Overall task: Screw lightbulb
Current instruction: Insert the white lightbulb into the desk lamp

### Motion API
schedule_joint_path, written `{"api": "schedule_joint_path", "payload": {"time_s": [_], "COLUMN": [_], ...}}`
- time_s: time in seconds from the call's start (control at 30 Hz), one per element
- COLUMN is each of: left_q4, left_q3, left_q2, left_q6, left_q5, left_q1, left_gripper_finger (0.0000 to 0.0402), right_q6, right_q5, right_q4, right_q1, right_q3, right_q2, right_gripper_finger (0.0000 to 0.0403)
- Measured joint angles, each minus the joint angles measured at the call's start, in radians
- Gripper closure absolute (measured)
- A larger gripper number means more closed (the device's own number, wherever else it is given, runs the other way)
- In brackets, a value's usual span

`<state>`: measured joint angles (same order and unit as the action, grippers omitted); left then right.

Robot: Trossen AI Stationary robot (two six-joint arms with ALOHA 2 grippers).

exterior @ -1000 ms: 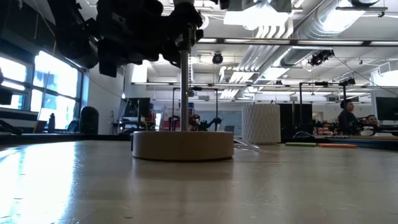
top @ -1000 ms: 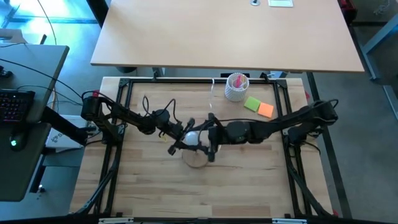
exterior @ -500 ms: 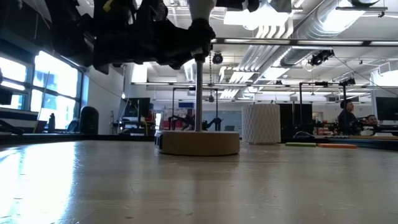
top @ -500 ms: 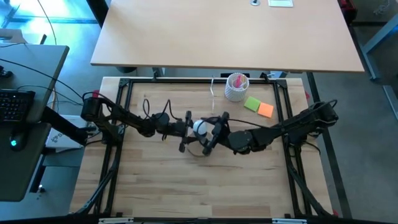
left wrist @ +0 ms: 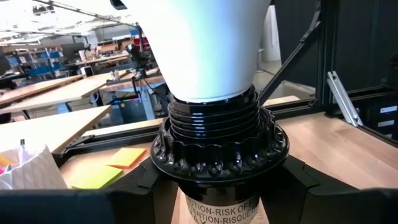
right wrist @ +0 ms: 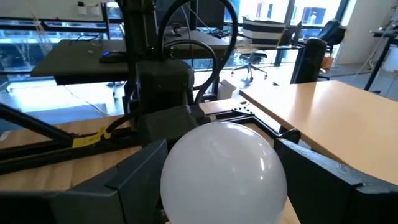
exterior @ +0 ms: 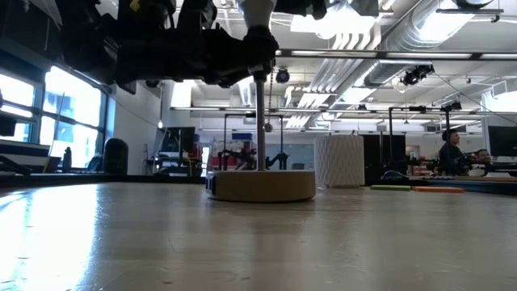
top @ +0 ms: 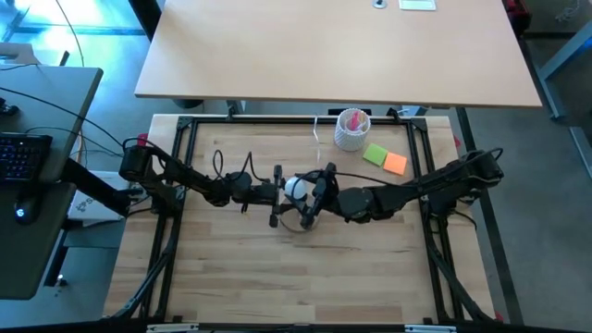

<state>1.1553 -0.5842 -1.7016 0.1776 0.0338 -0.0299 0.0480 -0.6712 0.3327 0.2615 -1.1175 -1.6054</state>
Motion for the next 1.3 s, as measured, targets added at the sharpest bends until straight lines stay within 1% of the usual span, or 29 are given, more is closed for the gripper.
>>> {"api": "schedule_joint_path", "payload": {"time_s": [0.27, 0.37, 0.5, 0.57, 0.67, 0.8, 0.93, 1.03, 1.17, 1.23, 1.3], "left_q4": [-0.024, -0.027, -0.029, -0.031, -0.034, -0.035, -0.042, -0.047, -0.066, -0.102, -0.120], "left_q3": [-0.002, -0.003, -0.006, -0.006, -0.005, -0.005, -0.004, -0.003, -0.001, 0.016, 0.050], "left_q2": [0.002, 0.003, 0.001, 0.001, 0.001, 0.001, 0.001, 0.001, 0.009, 0.034, 0.074], "left_q6": [-0.007, -0.002, -0.003, -0.007, -0.018, -0.019, -0.025, -0.031, -0.002, 0.012, 0.018], "left_q5": [0.005, 0.006, 0.005, 0.003, 0.001, 0.001, 0.002, 0.009, 0.026, 0.024, 0.017], "left_q1": [0.002, 0.005, 0.005, 0.005, 0.006, 0.007, 0.010, 0.010, 0.012, 0.016, 0.025], "left_gripper_finger": [0.0231, 0.0231, 0.0231, 0.0231, 0.0231, 0.0231, 0.0231, 0.0231, 0.0231, 0.0231, 0.0231], "right_q6": [-0.007, 0.006, 0.033, 0.028, 0.024, -0.008, -0.062, -0.065, -0.098, -0.118, -0.145], "right_q5": [0.030, 0.073, 0.184, 0.200, 0.174, 0.141, 0.137, 0.132, 0.123, 0.068, -0.018], "right_q4": [-0.008, -0.024, -0.037, -0.032, -0.030, 0.021, 0.055, 0.057, 0.053, 0.054, 0.048], "right_q1": [-0.001, -0.010, -0.033, -0.042, -0.051, -0.055, -0.055, -0.051, -0.025, 0.000, 0.033], "right_q3": [0.001, 0.001, 0.001, 0.001, 0.001, 0.001, 0.001, 0.001, 0.001, 0.001, 0.001], "right_q2": [0.010, 0.011, 0.008, 0.008, 0.008, 0.011, 0.031, 0.055, 0.092, 0.115, 0.137], "right_gripper_finger": [0.0115, 0.0108, 0.0094, 0.0092, 0.0091, 0.0091, 0.0091, 0.0091, 0.0091, 0.0091, 0.0091]}}
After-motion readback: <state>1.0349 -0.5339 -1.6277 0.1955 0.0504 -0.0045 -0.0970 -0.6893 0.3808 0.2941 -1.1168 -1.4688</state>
